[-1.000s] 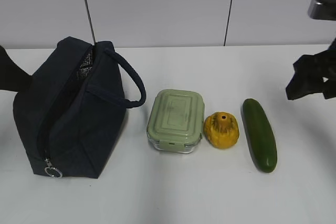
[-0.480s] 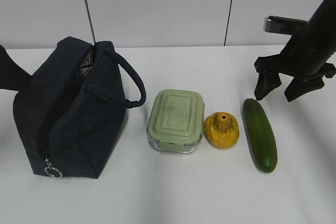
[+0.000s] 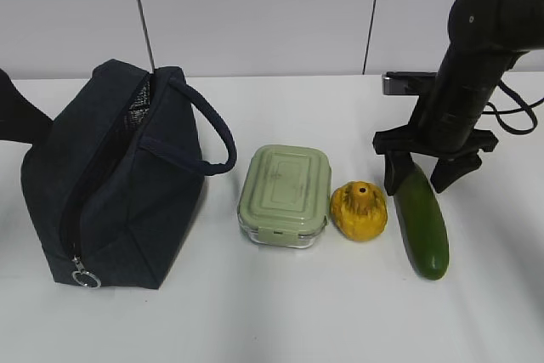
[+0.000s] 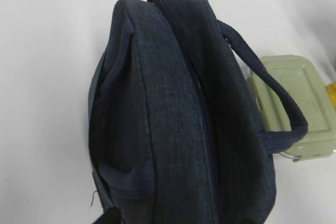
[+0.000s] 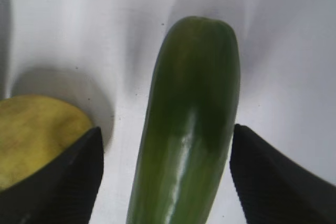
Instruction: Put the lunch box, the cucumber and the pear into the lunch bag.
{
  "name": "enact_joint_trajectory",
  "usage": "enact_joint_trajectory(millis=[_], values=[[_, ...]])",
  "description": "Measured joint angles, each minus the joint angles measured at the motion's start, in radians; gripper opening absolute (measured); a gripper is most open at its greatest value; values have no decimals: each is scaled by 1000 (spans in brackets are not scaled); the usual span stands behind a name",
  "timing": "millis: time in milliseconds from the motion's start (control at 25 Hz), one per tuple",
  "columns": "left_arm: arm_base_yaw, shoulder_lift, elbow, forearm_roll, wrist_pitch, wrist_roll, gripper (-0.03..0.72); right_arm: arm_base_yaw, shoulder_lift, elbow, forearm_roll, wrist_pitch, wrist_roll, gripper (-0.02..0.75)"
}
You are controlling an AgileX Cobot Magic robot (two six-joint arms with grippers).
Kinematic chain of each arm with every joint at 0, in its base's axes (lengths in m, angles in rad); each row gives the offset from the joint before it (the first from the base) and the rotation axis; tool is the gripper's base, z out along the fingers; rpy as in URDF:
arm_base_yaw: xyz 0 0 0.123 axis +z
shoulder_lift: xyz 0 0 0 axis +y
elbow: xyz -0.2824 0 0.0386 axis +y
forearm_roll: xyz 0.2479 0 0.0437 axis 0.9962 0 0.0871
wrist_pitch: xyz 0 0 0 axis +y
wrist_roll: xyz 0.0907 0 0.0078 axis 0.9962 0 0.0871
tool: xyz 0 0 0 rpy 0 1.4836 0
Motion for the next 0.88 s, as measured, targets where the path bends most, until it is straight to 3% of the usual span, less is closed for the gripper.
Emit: enact_joint_trajectory(millis=[200, 360, 440, 880], values=[[0, 0, 0, 0, -1, 0, 403, 6, 48, -3, -27, 0, 8, 564], [0, 7, 0, 0, -2, 0, 396, 7, 49, -5, -48, 6, 9, 442], [0, 15, 0, 0, -3, 0, 395, 7, 49, -7, -58, 16, 10, 421], [0, 21, -2, 25, 55, 0, 379, 7, 19, -14, -88, 42, 10, 412]])
